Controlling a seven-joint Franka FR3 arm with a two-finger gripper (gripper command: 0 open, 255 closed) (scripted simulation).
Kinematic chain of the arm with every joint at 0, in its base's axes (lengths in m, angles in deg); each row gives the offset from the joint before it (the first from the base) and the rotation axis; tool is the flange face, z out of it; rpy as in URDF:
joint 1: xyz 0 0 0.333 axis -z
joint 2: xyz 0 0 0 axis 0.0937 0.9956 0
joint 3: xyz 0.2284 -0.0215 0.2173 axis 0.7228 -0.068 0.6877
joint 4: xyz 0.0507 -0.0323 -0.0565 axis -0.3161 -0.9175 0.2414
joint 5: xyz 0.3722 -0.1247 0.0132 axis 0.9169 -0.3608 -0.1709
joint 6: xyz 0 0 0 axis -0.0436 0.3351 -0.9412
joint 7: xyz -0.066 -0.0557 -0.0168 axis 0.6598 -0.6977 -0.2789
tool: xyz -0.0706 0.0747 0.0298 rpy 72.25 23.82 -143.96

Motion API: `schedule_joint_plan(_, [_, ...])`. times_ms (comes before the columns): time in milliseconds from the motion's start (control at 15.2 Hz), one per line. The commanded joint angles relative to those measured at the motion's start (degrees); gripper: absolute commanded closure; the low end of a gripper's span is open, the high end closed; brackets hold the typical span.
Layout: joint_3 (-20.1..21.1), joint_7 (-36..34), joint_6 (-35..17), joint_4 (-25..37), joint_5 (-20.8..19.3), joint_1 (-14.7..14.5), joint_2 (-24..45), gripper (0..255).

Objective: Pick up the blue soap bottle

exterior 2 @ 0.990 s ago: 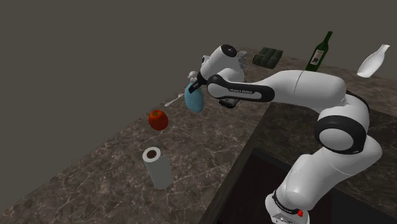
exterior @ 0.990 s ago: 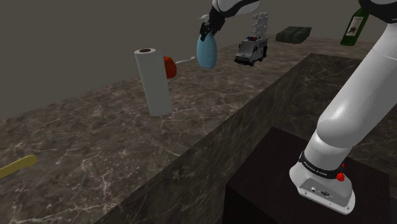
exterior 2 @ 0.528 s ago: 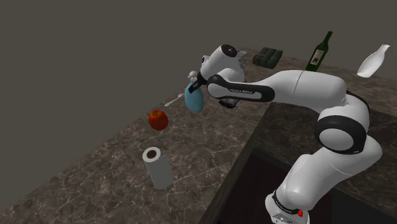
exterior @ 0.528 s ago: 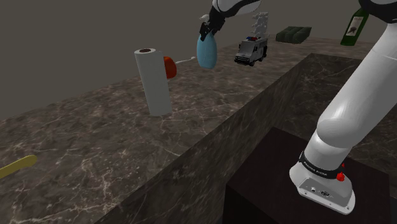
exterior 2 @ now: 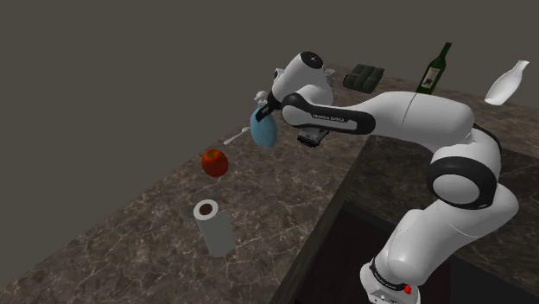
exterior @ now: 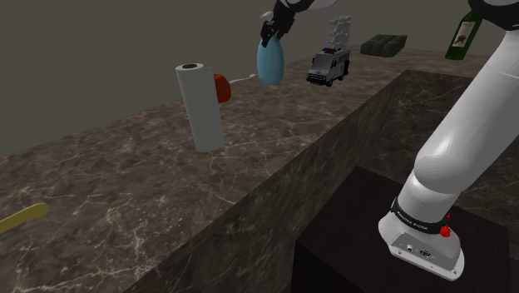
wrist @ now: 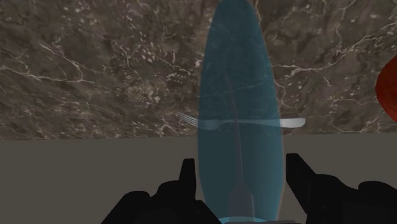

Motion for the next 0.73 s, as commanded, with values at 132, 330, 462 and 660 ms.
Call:
schedule_joint_plan(132, [0.0, 0.1, 3.2, 3.5, 0.1, 0.0, 0.2, 255])
schedule_joint_plan(330, [0.0, 0.2, 5.6, 6.2, 0.2, -0.1, 0.6, 255])
schedule_joint_plan(462, [0.0, 0.3, 7.1, 8.1, 0.3, -0.1, 0.9, 255])
schedule_joint_plan(660, [0.0, 0.4, 8.1, 9.2, 0.3, -0.1, 1.1, 255])
